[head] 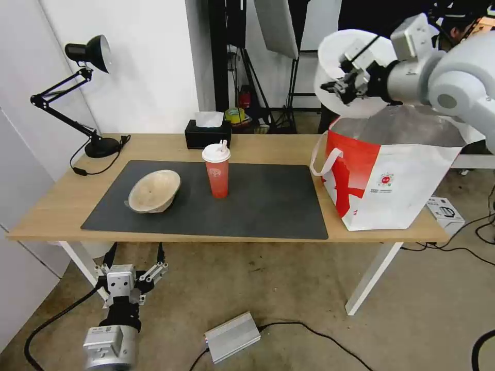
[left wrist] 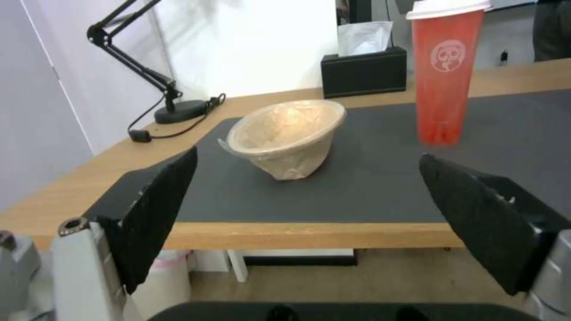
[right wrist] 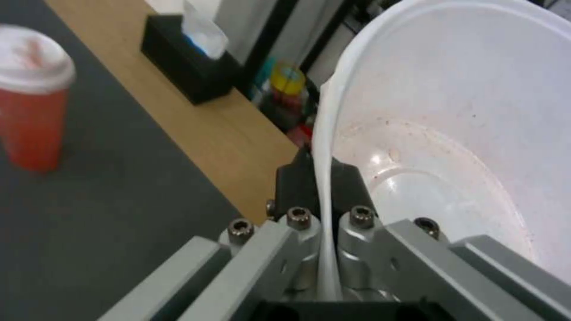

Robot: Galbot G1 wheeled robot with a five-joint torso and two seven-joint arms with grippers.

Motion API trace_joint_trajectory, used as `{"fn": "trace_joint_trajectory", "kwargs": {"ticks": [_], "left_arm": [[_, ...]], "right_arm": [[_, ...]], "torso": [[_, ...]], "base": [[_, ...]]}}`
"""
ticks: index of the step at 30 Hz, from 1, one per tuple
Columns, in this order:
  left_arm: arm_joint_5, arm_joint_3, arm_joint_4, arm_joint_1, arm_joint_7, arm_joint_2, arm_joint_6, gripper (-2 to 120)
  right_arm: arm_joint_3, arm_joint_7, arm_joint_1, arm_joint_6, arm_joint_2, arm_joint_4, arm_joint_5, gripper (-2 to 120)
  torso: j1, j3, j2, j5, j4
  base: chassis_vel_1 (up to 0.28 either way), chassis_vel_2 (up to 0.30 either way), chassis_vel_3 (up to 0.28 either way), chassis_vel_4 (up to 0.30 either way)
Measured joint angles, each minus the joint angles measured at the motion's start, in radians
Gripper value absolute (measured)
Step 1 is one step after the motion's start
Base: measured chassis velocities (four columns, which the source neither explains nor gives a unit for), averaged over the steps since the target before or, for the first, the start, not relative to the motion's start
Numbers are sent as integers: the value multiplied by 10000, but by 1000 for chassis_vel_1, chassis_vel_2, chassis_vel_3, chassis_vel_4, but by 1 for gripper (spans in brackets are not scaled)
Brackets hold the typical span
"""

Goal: Pick up the trash from the table and place it into the takeout bag.

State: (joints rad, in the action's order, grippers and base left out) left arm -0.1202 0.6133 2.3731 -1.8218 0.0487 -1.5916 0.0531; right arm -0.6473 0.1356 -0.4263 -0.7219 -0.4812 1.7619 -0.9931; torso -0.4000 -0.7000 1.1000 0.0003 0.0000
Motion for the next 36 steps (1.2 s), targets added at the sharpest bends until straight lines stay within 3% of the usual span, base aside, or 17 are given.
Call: {"fn": "trace_joint_trajectory", "kwargs": {"ticks": [12,36], "left_arm": [[-1,-13,0,-6,-1,3,0,100],[-9,-15,-32,-8,-5,20,0,100]], "right_arm": [[899,345,1317,4,633,-144,694,0],[2294,432,3660,34,1140,-31,1394,0]], "torso": [[0,0,1,-2,0],[0,1,0,-2,0]], "base": [[0,0,0,0],[0,0,0,0]]}}
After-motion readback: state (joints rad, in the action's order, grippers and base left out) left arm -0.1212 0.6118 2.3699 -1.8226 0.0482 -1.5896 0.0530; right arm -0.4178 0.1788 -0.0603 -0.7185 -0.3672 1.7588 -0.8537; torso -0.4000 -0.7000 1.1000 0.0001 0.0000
